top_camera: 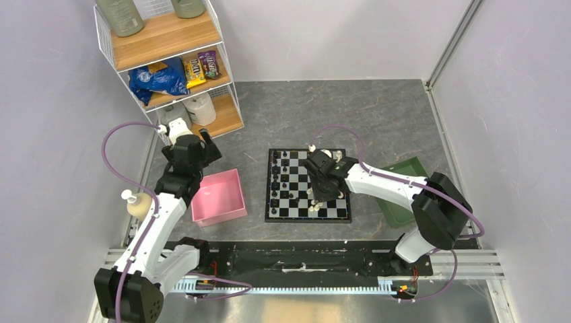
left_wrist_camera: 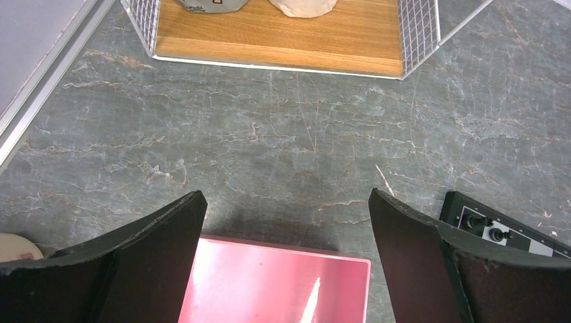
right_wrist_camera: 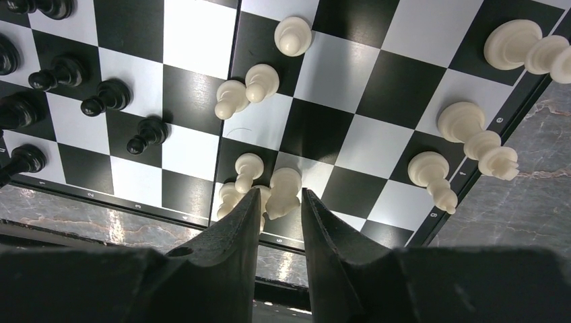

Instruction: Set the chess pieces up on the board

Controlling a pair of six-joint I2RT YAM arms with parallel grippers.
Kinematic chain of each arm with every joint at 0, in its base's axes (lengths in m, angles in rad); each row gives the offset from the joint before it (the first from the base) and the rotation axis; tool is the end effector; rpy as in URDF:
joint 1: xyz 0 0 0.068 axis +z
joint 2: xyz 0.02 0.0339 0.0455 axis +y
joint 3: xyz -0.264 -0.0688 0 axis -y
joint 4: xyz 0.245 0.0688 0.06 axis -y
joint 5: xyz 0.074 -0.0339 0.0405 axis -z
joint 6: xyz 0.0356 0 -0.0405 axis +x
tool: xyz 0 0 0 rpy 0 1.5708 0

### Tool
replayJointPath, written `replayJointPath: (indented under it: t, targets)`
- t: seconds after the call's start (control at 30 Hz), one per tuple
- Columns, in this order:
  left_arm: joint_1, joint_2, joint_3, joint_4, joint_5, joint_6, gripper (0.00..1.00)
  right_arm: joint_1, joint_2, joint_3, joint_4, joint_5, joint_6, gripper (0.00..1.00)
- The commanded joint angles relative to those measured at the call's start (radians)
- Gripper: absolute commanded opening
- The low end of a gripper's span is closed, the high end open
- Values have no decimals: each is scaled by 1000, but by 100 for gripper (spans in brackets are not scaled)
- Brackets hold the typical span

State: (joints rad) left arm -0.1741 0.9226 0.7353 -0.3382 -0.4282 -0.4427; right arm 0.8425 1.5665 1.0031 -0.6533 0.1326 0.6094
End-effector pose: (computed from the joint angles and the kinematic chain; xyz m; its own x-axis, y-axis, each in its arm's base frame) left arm 0.2040 -0.0209 0.2839 -0.3624 -0.3319 -0.8709 -0.3889 0.9030 -0.1824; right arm 0.2005 0.2177 0.1949 -0.9179 -0.1768 -0.3553 -0.2242 0.9697 0.0968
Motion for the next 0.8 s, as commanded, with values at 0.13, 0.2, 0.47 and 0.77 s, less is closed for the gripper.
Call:
replayJointPath:
  t: [0.13, 0.2, 0.47, 0.77]
  targets:
    - [2, -11, -5, 33, -15, 15, 100, 6, -22, 5, -25, 8, 4, 34]
    - [2, -8, -5, 33, -14, 15, 100, 5, -23, 4, -26, 8, 7, 32]
    - [3, -8, -6, 34, -15, 18, 100, 5, -50, 6, -33, 10, 9, 24]
    - [2, -12, -7, 34, -14, 16, 100, 5, -162, -29, -86, 94, 50, 24]
